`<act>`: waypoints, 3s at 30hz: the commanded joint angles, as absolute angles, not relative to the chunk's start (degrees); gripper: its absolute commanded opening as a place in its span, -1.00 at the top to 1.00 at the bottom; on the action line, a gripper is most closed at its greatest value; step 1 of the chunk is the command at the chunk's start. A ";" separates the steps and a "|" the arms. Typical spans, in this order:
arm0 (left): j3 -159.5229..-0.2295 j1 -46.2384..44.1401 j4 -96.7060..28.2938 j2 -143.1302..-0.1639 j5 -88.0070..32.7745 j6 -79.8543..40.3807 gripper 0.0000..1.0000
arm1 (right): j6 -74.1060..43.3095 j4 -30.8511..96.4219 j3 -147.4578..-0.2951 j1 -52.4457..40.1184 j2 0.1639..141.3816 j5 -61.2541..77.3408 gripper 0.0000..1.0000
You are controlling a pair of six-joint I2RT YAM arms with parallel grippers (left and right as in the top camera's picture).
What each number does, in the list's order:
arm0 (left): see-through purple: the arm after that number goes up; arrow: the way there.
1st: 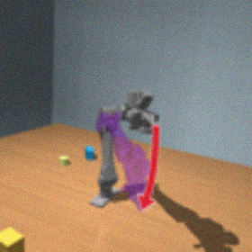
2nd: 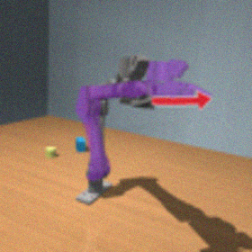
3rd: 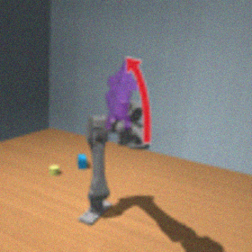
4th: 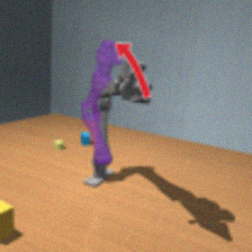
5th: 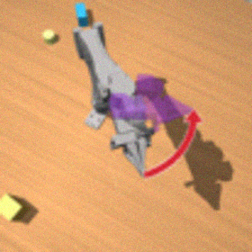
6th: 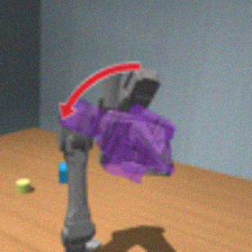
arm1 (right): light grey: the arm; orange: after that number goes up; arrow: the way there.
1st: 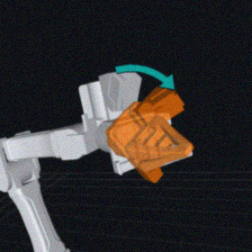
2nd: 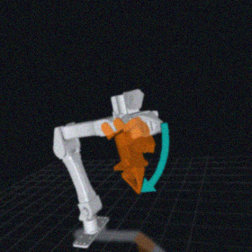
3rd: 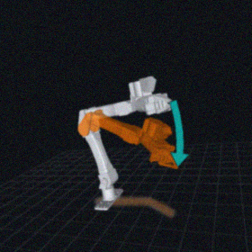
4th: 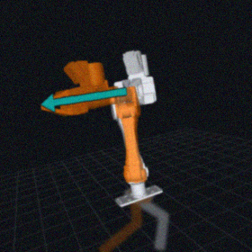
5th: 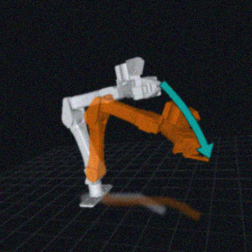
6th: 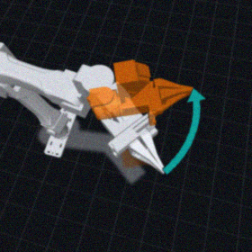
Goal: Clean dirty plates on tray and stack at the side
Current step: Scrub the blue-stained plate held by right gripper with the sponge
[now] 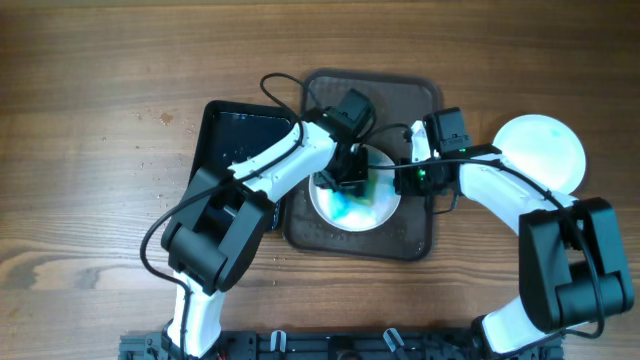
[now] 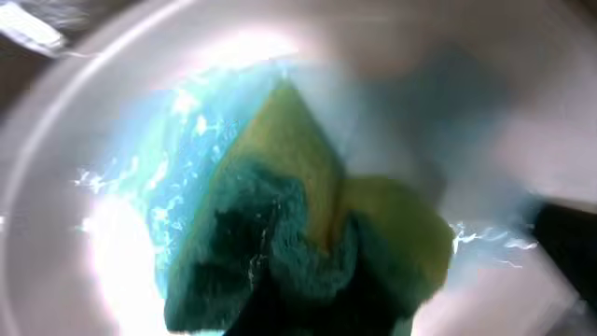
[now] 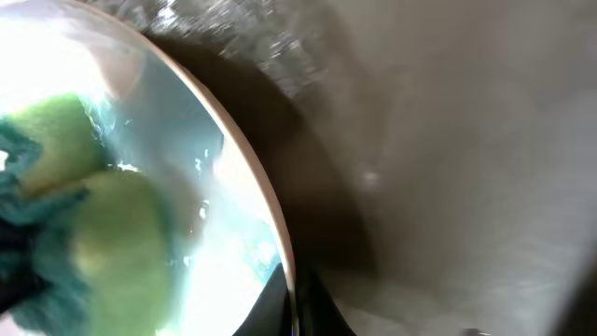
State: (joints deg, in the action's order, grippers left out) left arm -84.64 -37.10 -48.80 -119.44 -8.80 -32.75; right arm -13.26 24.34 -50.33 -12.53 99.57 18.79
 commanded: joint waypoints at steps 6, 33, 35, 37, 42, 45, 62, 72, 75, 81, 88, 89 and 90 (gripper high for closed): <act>-82.39 -29.50 -55.22 -121.73 4.27 -25.12 0.92 | -13.98 25.41 -50.15 -12.16 101.47 16.32 0.92; -82.39 -31.24 -62.11 -121.73 22.90 -32.67 0.92 | -22.90 26.24 -50.15 -12.16 101.47 16.12 0.92; -82.39 -31.27 -59.99 -121.73 17.45 -32.62 0.92 | -22.85 26.37 -50.15 -12.16 101.47 16.10 0.91; -82.39 -31.27 -57.28 -121.73 7.40 -31.86 0.92 | -22.48 26.61 -50.15 -12.16 101.47 15.97 0.91; -82.39 -31.59 -46.26 -121.73 -26.70 -27.46 0.92 | -15.59 26.68 -50.15 -12.86 101.47 14.74 0.91; -82.39 -33.01 -41.54 -121.73 -28.93 -29.36 0.92 | -15.00 26.46 -50.13 -14.15 101.47 14.61 0.92; -82.39 -30.55 -29.30 -121.73 6.90 -31.70 0.92 | -15.05 26.96 -50.15 -14.68 101.47 14.61 0.91; -82.94 -27.35 -52.73 -120.84 -10.94 -23.38 0.92 | -21.26 27.03 -50.15 -14.66 101.47 11.57 0.92; -82.91 -27.49 -54.78 -120.86 -29.17 -17.04 0.92 | -21.28 27.07 -50.15 -14.66 101.47 11.57 0.91; -81.54 -32.21 -50.43 -120.88 -30.00 -15.18 0.92 | -22.63 27.07 -50.15 -14.66 101.47 11.60 0.91; -80.03 -33.98 -52.29 -120.92 -33.56 -13.56 0.92 | -22.68 27.33 -50.15 -14.66 101.47 11.60 0.91; -80.03 -33.98 -53.32 -120.92 -34.00 -12.60 0.92 | -22.68 27.35 -50.15 -14.66 101.47 11.60 0.91; -80.03 -33.98 -54.72 -120.92 -33.74 -12.19 0.92 | -22.68 27.38 -50.15 -14.66 101.47 11.60 0.91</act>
